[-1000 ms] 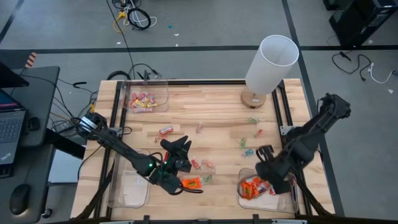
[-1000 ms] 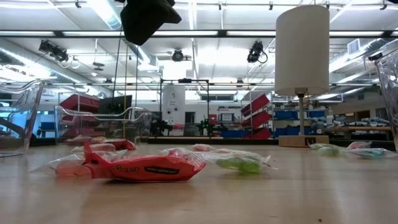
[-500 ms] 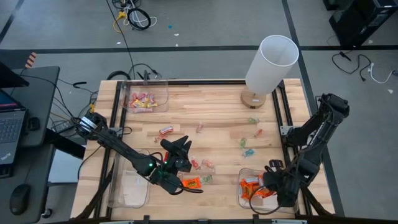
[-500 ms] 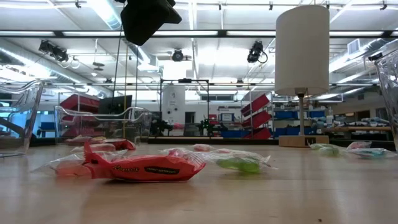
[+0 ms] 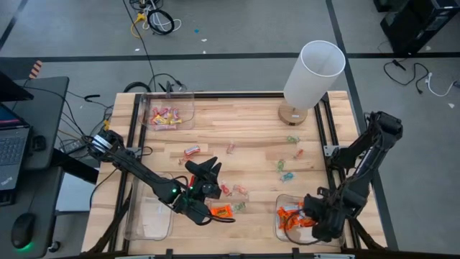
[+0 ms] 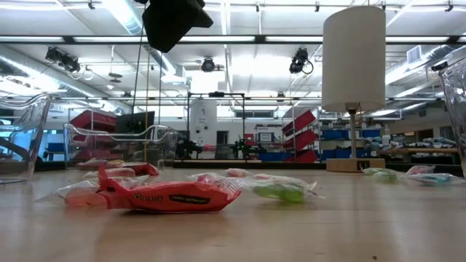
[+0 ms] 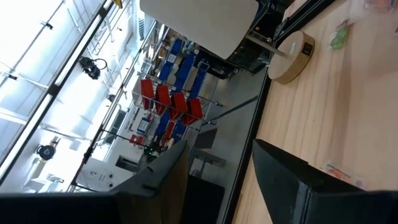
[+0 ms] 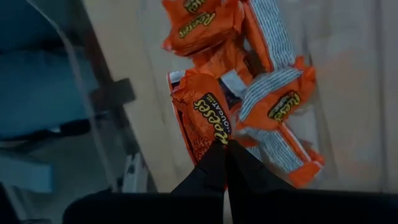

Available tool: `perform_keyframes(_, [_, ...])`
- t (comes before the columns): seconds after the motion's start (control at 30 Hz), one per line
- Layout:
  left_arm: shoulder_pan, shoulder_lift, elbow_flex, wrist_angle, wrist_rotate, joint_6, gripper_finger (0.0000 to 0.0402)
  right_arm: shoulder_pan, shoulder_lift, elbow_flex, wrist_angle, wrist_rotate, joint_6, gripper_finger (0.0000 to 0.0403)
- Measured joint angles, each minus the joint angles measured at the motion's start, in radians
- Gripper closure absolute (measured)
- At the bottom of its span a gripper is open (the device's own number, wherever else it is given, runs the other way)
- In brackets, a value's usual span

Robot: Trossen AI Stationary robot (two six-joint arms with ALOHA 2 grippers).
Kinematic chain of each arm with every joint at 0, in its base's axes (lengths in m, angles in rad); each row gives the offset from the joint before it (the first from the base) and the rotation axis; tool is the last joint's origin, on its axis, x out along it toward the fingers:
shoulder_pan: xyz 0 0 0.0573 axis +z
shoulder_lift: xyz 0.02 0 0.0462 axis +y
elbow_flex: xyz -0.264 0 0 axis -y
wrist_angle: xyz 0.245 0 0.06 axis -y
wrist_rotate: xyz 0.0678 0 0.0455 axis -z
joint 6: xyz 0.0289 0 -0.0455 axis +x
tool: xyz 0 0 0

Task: Sort candy
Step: Put the chocolate into the bottom right transparent bin

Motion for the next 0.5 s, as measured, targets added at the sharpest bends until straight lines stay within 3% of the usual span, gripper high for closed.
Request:
perform_keyframes(0.3, [0.003,0.0,0.0,-0.001,0.0,0.009,0.0218,0.0,0.126,0.0,0.075,-0.047,-0.012,0.0393])
perform_keyframes(0.5, [0.027,0.0,0.0,-0.001,0.0,0.009,0.0218,0.0,0.159,0.0,0.083,-0.049,0.04,0.036])
